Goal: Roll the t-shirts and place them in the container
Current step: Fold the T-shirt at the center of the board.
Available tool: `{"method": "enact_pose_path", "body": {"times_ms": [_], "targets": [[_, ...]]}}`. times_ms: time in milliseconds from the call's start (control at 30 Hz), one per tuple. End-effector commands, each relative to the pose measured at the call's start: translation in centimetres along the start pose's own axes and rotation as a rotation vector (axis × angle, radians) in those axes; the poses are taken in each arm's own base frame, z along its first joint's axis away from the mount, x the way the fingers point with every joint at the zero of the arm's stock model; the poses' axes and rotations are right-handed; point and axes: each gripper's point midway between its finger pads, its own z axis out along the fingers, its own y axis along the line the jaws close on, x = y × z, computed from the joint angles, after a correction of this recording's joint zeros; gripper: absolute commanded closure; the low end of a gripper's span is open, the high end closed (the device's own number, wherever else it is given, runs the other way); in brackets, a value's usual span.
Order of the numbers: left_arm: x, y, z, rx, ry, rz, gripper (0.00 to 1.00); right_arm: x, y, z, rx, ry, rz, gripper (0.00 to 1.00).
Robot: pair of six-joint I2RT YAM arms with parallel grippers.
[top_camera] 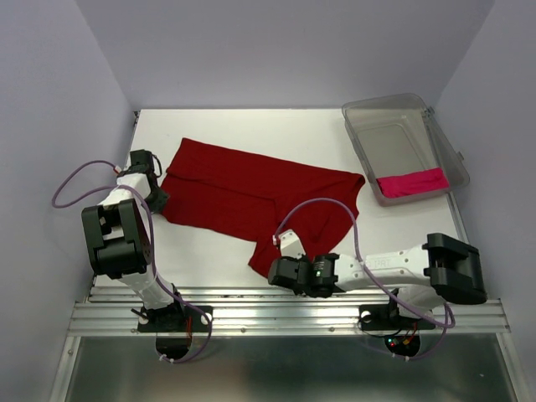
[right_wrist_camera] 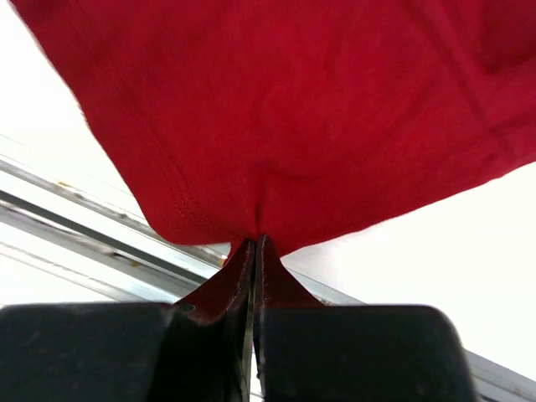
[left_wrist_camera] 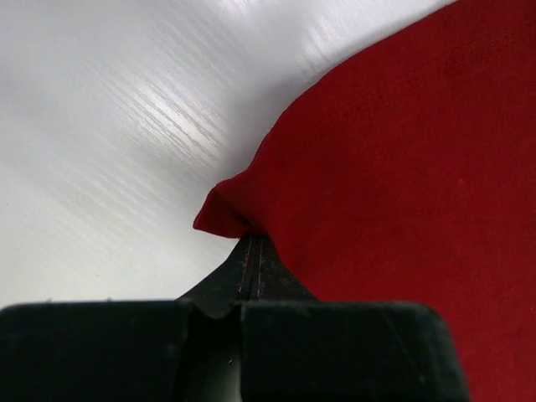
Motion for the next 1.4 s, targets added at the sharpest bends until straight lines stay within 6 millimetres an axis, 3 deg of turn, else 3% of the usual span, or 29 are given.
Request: {"method": "enact_pose_path", "body": {"times_ms": [0, 167, 400, 767, 967, 1133, 1367], "targets": [[-1.9, -1.2, -2.3, 0.051, -0.062, 0.003, 1.0, -4.4, -0.4, -2.7, -0.012, -0.161, 0.079, 0.99], [-3.1, -2.2, -3.3, 0.079, -0.084, -0.006, 1.0, -6.8, -1.6, -4.6, -0.023, -0.24, 0.148, 0.99], [-4.9, -3.9, -4.5, 0.13, -0.102, -0.025, 1.0, -10.8, -5.1, -5.5, 0.033, -0.317, 0.244, 0.99], [-7.3, -7.2, -5.4, 0.197, -0.116, -0.032, 1.0, -15.7, -10.8, -5.9, 0.13, -0.386, 0.325, 0.99], [-7.9, -8.6, -4.7, 0.203, -0.103, -0.026, 1.0, -18.1, -14.1, -5.4, 0.181, -0.405, 0.36, 0.99], [-8.1, -9.1, -4.2, 0.201, -0.089, -0.019, 1.0, -19.7, -14.8, -5.1, 0.172, -0.41, 0.357, 0.99], [-7.8, -9.1, -3.4, 0.186, -0.082, -0.005, 1.0, -20.0, -15.6, -3.8, 0.179, -0.383, 0.36, 0.99]]}}
